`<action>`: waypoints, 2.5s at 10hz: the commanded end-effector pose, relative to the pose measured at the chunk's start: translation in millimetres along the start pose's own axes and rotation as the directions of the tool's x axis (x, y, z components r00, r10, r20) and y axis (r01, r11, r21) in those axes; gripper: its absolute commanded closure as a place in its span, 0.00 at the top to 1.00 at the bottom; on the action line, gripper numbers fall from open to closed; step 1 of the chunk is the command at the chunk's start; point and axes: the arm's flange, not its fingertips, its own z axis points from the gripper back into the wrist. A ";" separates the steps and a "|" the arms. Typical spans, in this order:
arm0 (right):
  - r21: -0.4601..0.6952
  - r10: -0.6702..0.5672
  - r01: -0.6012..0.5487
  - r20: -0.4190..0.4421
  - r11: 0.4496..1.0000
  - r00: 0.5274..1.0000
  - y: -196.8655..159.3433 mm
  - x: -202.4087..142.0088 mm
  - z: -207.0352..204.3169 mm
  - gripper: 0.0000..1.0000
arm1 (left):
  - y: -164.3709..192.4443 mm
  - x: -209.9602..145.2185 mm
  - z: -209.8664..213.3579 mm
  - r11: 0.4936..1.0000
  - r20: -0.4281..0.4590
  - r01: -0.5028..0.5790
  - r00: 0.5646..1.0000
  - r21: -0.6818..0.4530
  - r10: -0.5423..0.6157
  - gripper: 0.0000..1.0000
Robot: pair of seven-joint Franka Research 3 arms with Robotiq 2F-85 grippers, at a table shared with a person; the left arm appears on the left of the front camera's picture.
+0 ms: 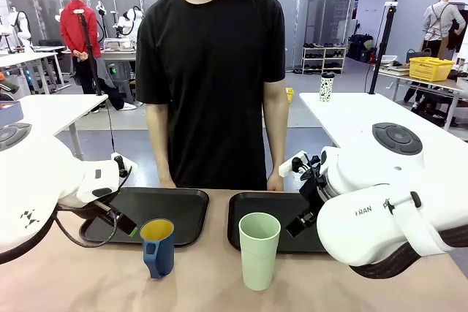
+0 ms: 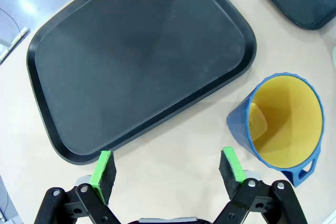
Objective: Sort and store the cups by type.
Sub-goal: Pick up the Reusable plastic cup.
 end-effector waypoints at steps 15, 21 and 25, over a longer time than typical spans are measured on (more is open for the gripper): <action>-0.236 -0.121 0.138 0.087 0.962 0.989 28.8 3.4 117.4 1.00 | -34.4 -4.2 98.3 0.987 0.151 0.031 0.987 0.156 -0.055 1.00; -0.205 -0.091 0.109 0.094 0.973 0.991 21.2 30.0 126.2 1.00 | -21.3 36.4 100.7 0.990 0.175 0.054 0.982 0.131 -0.076 1.00; -0.114 -0.128 0.138 0.092 0.984 0.987 -17.3 35.3 100.9 1.00 | 36.5 28.9 72.6 1.000 0.177 -0.010 0.984 0.024 0.006 1.00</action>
